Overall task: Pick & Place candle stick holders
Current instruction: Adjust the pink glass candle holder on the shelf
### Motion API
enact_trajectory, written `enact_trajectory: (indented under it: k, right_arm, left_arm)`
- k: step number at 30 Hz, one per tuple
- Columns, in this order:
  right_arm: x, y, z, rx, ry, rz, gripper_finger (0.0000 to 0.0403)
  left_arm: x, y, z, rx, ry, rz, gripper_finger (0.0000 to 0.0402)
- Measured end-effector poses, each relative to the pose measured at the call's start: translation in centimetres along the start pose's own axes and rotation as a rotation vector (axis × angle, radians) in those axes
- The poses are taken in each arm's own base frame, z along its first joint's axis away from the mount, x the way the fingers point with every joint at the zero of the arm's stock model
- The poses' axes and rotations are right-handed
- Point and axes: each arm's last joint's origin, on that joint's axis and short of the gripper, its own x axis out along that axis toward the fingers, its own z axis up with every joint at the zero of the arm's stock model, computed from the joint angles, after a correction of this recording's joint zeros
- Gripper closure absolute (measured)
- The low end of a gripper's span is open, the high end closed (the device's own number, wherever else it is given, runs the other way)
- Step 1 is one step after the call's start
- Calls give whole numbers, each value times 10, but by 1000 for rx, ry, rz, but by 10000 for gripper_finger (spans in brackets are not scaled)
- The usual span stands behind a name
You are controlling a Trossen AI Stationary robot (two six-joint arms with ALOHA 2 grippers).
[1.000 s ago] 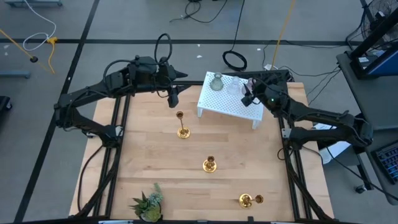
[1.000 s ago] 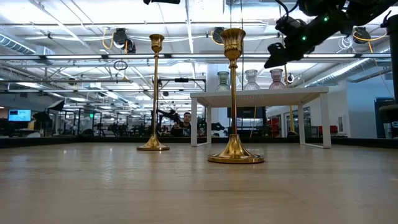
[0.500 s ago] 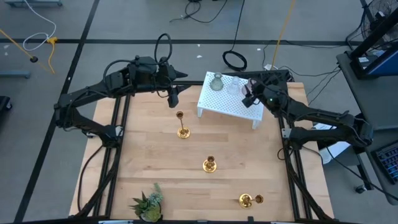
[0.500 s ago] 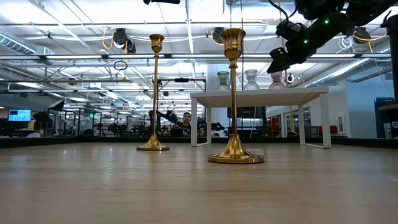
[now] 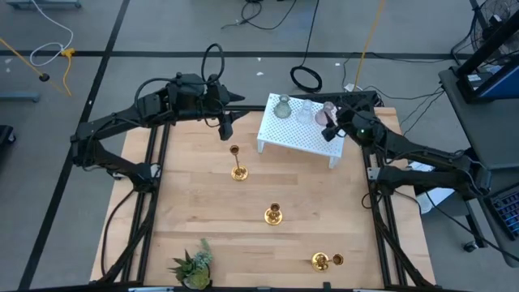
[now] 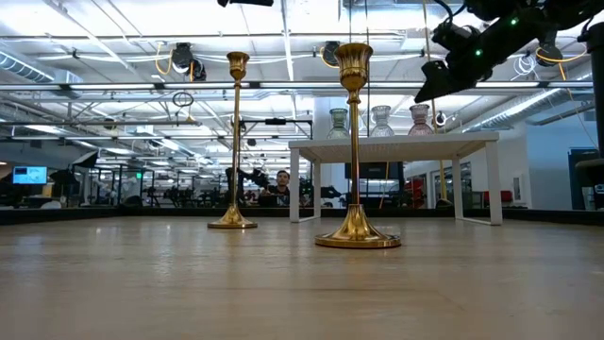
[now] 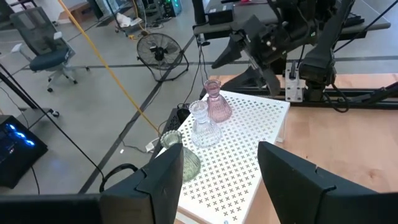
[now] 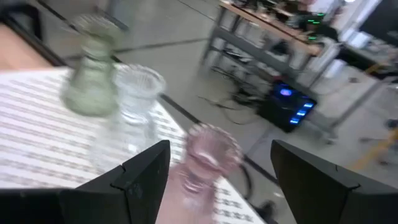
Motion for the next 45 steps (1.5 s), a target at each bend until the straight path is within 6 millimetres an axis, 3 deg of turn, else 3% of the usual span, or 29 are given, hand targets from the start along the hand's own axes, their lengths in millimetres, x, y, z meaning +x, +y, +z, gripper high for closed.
enact_trajectory:
  k: [12, 25, 37, 45]
  right_arm:
    - [28, -9, -9, 187, 60, 102, 133]
    - [47, -11, -15, 191, 85, 117, 136]
    - [46, -11, -18, 171, 109, 103, 233]
    - [30, -18, -22, 180, 175, 75, 268]
  left_arm:
    - [0, 0, 0, -16, -2, -1, 188]
    - [0, 0, 0, 8, -2, -1, 188]
    - [0, 0, 0, 7, -1, -1, 188]
    - [0, 0, 0, 5, -1, -2, 188]
